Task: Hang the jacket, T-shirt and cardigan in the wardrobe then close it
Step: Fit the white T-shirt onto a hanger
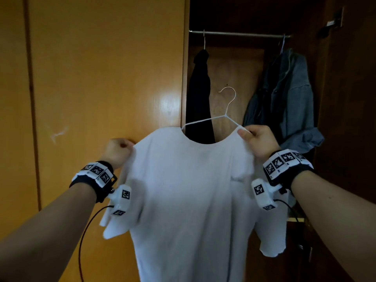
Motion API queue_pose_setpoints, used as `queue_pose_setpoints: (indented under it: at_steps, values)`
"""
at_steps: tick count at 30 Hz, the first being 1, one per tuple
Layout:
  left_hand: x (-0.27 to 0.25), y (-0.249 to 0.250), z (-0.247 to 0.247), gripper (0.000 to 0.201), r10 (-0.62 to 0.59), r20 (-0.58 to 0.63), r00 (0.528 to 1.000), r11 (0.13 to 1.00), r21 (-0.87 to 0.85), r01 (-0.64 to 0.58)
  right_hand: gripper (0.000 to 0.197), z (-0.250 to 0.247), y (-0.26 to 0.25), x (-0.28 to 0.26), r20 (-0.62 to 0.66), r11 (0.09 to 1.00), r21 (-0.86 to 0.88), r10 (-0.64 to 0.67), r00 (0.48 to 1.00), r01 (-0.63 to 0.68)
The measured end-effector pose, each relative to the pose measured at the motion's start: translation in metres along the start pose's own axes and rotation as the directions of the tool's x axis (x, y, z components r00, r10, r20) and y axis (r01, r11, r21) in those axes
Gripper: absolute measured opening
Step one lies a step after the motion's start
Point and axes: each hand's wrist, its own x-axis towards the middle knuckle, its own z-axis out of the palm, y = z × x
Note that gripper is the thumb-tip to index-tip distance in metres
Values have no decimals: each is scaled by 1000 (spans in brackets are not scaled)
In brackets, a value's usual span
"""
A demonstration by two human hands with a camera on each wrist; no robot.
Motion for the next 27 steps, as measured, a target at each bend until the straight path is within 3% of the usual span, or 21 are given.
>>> queue_pose_setpoints:
  at_steps: [2,3,6,8,11,14,18,21,24,27]
  values:
    - [-6,14,3,17,51,9,999,998,-33,-50,28,4,-4,1,14,1000,-9,-10,1000,10]
    - [-9,24,6,24,124,28,992,992,-37,-123,30,7,-7,2,22,1000,-8,-16,1000,16]
    - [-17,55,18,35,372,163,914,921,62,-385,31,12,-18,3,48,999,19,-49,998,48]
    - [-16,68,25,31,415,230,880,883,132,-451,29,12,-23,4,65,998,26,-63,996,61]
    - [-14,78,32,18,422,265,867,877,121,-464,29,7,-24,5,100,997,20,-81,992,80]
    - [-16,83,39,23,449,313,837,865,83,-495,32,-2,-19,6,116,993,0,-114,987,115]
    - [-4,78,45,28,451,215,866,886,6,-463,31,-15,-9,10,162,994,-33,-99,982,106]
    - [-2,77,46,25,428,226,875,904,-79,-421,19,-22,-5,11,130,993,-69,-86,988,96]
    - [-5,77,49,23,438,238,867,899,-91,-429,29,-20,-9,8,90,995,-54,-76,993,81]
    - [1,76,45,25,433,191,881,901,-85,-425,28,-15,-8,4,132,992,-101,-65,989,79]
